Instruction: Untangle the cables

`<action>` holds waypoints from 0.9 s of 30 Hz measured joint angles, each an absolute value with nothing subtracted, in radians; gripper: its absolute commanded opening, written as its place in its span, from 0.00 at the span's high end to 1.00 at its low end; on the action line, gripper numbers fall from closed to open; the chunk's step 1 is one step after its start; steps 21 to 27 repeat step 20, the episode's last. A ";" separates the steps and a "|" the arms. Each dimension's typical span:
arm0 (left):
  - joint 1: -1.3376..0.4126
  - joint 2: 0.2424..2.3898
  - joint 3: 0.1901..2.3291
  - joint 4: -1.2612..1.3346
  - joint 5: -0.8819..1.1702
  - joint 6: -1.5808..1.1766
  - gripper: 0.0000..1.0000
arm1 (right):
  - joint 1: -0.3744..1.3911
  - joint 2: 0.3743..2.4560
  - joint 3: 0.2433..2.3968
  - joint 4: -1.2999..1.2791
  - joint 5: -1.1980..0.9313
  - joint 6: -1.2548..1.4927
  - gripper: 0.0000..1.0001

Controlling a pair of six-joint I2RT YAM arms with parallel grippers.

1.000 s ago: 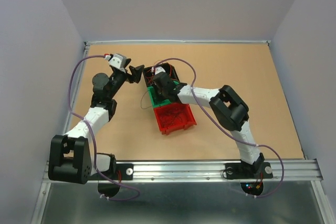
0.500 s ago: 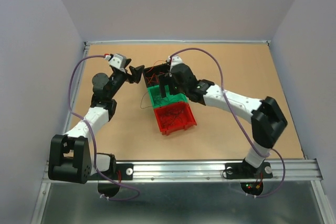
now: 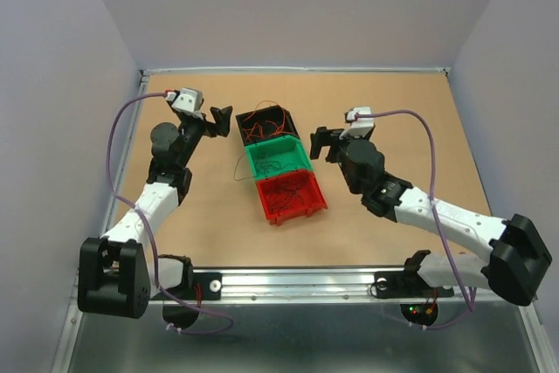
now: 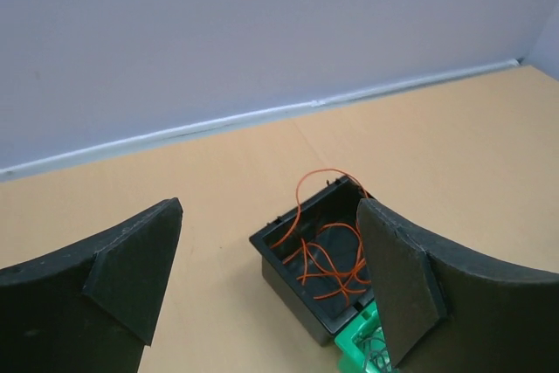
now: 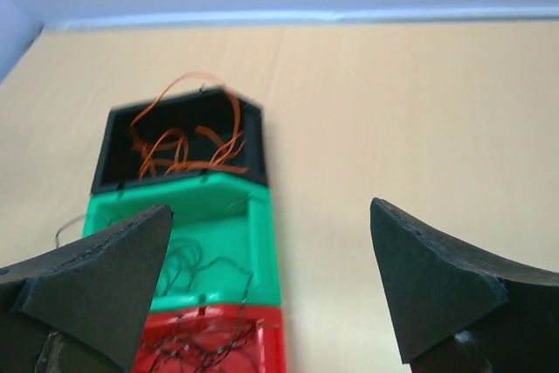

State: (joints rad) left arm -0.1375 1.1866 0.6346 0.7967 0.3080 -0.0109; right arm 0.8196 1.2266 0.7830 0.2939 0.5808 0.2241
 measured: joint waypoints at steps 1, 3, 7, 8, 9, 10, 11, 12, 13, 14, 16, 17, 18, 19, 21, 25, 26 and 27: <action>-0.137 1.168 0.635 0.786 0.291 -0.017 0.05 | 0.820 1.198 0.764 0.320 0.623 0.216 0.00; -0.137 1.104 0.622 0.764 0.223 -0.033 0.01 | 0.820 1.142 0.734 0.359 0.691 0.199 0.00; -0.136 0.854 0.525 0.775 0.038 -0.071 0.01 | 0.820 0.935 0.636 0.476 0.756 0.152 0.00; -0.135 0.815 0.503 0.784 0.008 -0.076 0.01 | 0.820 0.870 0.609 0.515 0.762 0.138 0.00; -0.135 0.746 0.453 0.810 -0.032 -0.076 0.01 | 0.820 0.823 0.592 0.546 0.768 0.128 0.00; -0.133 0.714 0.426 0.821 -0.046 -0.075 0.01 | 0.820 0.778 0.578 0.570 0.773 0.118 0.00; -0.132 0.674 0.389 0.842 -0.058 -0.067 0.01 | 0.820 0.757 0.572 0.585 0.783 0.111 0.00; -0.131 0.640 0.357 0.858 -0.062 -0.059 0.01 | 0.820 0.734 0.568 0.597 0.787 0.104 0.00; -0.131 0.626 0.337 0.871 -0.061 -0.052 0.01 | 0.819 0.704 0.564 0.618 0.797 0.093 0.00; -0.131 0.619 0.322 0.878 -0.053 -0.045 0.01 | 0.820 0.692 0.564 0.628 0.799 0.086 0.00; -0.131 0.617 0.305 0.886 -0.028 -0.026 0.01 | 0.820 0.670 0.559 0.645 0.806 0.071 0.00; -0.130 0.617 0.292 0.897 0.001 -0.014 0.01 | 0.820 0.662 0.557 0.645 0.809 0.067 0.01; -0.130 0.617 0.282 0.905 0.020 -0.005 0.01 | 0.820 0.653 0.554 0.645 0.810 0.063 0.02; -0.130 0.619 0.271 0.912 0.038 0.002 0.01 | 0.820 0.645 0.552 0.645 0.810 0.062 0.02; -0.130 0.620 0.255 0.917 0.059 0.010 0.01 | 0.820 0.639 0.549 0.645 0.811 0.059 0.00; -0.130 0.620 0.255 0.917 0.059 0.010 0.01 | 0.820 0.639 0.549 0.645 0.811 0.059 0.00; -0.130 0.620 0.255 0.917 0.059 0.010 0.01 | 0.820 0.639 0.549 0.645 0.811 0.059 0.00; -0.130 0.620 0.255 0.917 0.059 0.010 0.01 | 0.820 0.639 0.549 0.645 0.811 0.059 0.00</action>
